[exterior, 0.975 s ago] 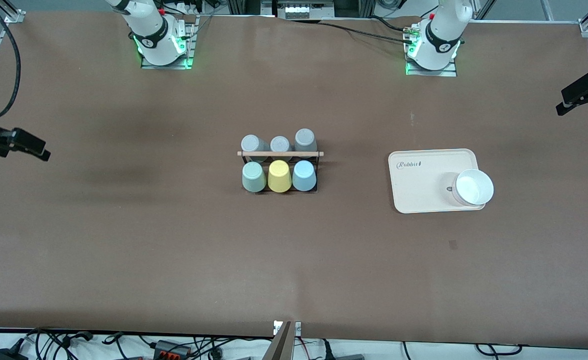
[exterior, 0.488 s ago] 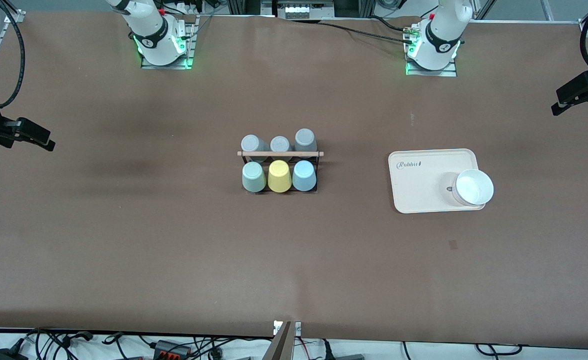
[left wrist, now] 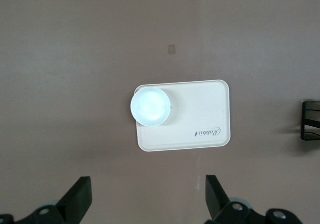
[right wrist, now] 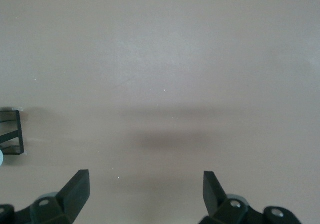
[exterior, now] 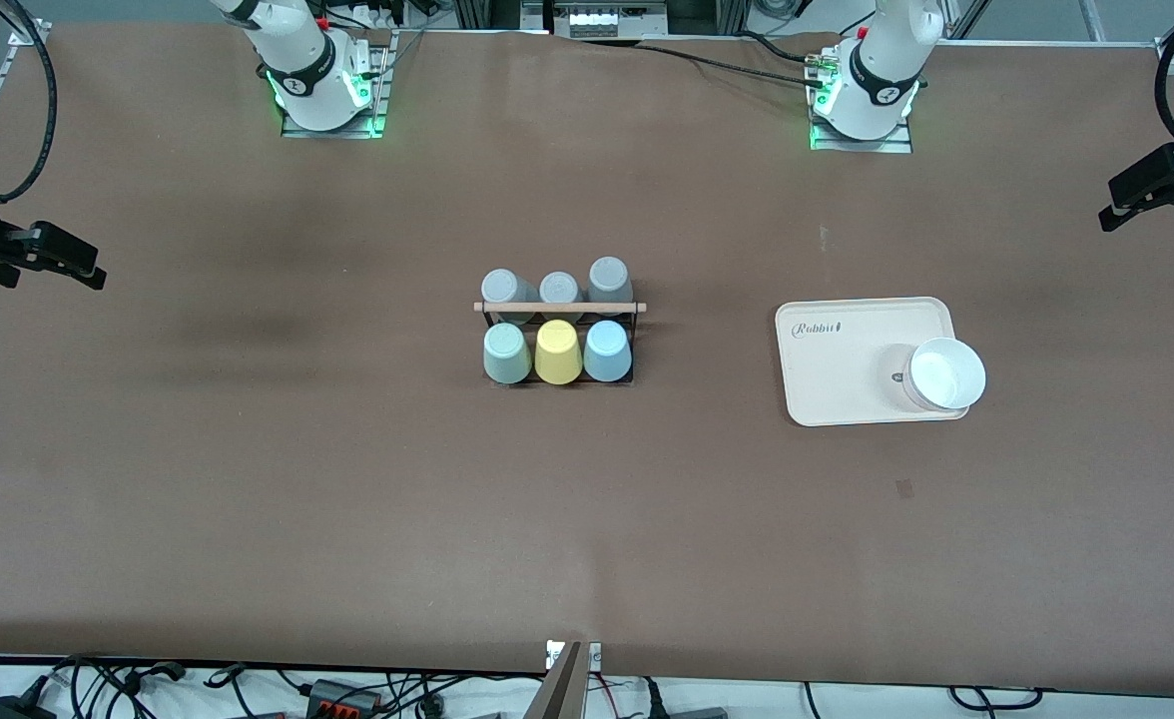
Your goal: Hang scattered cups on rack with three cups
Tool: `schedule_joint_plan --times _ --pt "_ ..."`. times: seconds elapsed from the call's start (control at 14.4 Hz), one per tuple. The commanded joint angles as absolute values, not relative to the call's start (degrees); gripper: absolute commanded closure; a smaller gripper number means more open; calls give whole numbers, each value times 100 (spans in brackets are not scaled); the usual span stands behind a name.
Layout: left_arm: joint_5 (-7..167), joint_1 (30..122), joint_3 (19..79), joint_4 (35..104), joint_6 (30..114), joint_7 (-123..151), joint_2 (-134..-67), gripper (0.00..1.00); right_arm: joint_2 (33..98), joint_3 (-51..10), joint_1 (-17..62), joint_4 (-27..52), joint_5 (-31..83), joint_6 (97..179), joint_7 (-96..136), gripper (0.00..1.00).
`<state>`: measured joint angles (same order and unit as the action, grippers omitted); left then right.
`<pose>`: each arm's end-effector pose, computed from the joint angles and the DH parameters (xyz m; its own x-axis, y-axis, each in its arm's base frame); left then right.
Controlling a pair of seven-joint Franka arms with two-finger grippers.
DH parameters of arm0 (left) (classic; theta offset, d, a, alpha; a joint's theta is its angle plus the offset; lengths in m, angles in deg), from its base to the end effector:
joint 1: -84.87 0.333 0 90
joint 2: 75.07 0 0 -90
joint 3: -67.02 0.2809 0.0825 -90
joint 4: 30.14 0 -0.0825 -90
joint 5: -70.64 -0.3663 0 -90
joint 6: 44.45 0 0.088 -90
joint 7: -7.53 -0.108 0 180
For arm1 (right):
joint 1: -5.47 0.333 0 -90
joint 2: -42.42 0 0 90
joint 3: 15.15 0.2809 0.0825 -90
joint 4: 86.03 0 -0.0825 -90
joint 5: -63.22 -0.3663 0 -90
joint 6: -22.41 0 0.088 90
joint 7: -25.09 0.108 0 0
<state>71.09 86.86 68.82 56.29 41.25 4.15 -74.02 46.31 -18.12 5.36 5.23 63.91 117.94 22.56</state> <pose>0.5233 0.0339 0.6196 1.0000 0.0066 0.0061 0.0065 -0.9999 0.0081 0.5615 -0.0306 0.5496 0.9999 -0.0083 0.0060 -0.0084 -0.9998 0.0158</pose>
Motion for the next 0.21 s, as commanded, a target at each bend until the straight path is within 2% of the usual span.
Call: schedule_joint_plan --times 0.0,0.14 --pt "7099 8680 6869 5740 4203 392 -7305 0 4479 -1761 521 678 6489 11795 2166 0" --pt "7099 8680 6869 5740 4186 401 -7305 0 4479 -1752 521 678 6489 11795 2157 0"
